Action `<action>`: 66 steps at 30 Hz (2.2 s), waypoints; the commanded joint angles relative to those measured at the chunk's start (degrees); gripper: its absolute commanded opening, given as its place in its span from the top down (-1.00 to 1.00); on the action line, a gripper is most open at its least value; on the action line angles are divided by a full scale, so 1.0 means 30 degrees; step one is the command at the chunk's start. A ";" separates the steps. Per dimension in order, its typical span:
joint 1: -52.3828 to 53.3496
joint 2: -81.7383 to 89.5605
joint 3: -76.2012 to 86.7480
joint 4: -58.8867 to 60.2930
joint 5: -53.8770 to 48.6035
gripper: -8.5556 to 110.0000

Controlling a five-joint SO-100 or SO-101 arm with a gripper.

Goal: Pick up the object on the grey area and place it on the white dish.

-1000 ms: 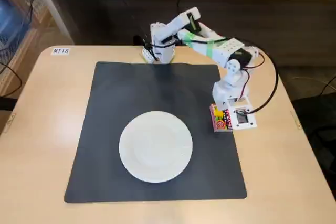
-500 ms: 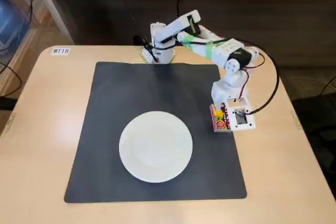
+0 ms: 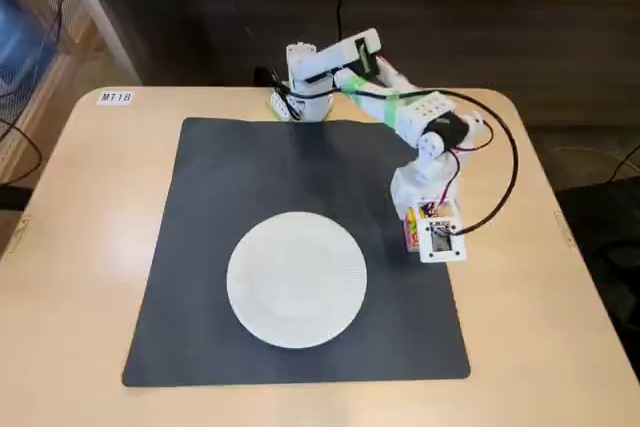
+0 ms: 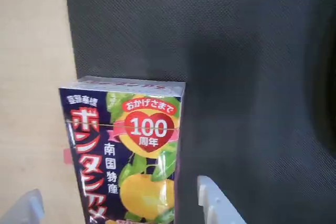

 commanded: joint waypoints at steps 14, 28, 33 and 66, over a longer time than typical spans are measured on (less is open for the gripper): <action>-0.0439 -0.2168 -0.2402 0.0000 0.0000 0.46; -0.0322 -0.0879 -0.2578 0.0117 0.0586 0.57; 0.0293 0.1436 -0.2314 0.0176 0.0762 0.60; 1.1250 0.2637 -0.0820 0.0205 0.1406 0.65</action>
